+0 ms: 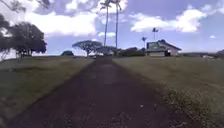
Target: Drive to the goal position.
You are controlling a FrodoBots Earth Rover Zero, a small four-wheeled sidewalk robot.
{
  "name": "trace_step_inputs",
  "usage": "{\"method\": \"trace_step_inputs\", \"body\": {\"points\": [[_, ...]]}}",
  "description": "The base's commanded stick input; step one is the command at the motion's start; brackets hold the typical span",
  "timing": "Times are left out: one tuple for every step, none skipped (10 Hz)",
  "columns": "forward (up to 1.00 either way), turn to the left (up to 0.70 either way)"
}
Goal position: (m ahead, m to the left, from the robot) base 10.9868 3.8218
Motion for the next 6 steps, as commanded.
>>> {"method": "trace_step_inputs", "body": {"points": [[0.5, 0.0], [0.5, 0.0], [0.5, 0.0], [0.5, 0.0], [0.5, 0.0], [0.5, 0.0]]}}
